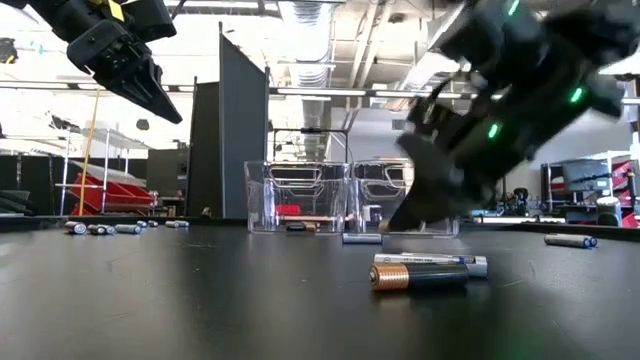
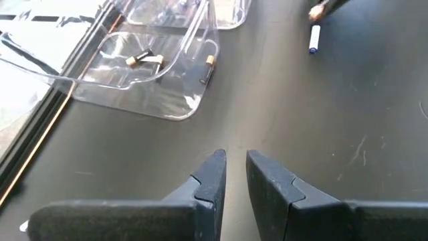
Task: Sort batteries
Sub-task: Put the black battery into the left transparent bin
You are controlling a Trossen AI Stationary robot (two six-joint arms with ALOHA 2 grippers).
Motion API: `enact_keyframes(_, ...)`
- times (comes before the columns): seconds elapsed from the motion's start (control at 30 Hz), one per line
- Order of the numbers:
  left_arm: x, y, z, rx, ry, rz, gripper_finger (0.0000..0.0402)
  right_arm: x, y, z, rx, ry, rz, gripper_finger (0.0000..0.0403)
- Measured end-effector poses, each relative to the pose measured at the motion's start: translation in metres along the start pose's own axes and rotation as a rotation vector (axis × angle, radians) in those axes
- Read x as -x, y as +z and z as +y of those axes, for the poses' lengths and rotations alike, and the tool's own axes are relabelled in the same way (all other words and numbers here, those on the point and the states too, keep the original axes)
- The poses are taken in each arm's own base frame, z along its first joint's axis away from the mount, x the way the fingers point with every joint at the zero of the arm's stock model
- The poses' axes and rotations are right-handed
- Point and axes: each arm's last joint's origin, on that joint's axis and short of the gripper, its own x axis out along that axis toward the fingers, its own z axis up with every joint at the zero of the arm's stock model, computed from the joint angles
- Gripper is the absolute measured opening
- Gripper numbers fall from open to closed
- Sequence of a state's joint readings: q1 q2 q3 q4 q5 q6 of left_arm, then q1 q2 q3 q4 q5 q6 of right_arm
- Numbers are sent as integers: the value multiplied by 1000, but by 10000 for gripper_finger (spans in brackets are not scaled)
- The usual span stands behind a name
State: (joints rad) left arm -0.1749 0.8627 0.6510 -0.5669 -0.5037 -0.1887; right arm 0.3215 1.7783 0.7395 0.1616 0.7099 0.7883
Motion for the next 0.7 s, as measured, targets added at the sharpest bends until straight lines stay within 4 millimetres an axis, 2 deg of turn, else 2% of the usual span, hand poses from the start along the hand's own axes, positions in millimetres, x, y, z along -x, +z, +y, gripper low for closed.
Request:
enact_keyframes(0.23, 0, 0, 0, 0, 0, -2, 54, 46, 32, 2, -11, 81, -80, 51)
enact_keyframes(0.37, 0, 0, 0, -20, 2, -2, 54, 64, 59, 1, 50, 101, -142, 51)
enact_keyframes(0.53, 0, 1, 0, -36, 11, -7, 54, 72, 109, 0, 112, 68, -227, 51)
enact_keyframes(0.7, 0, 1, 1, -37, 32, -9, 54, 61, 166, -6, 182, 23, -255, 50)
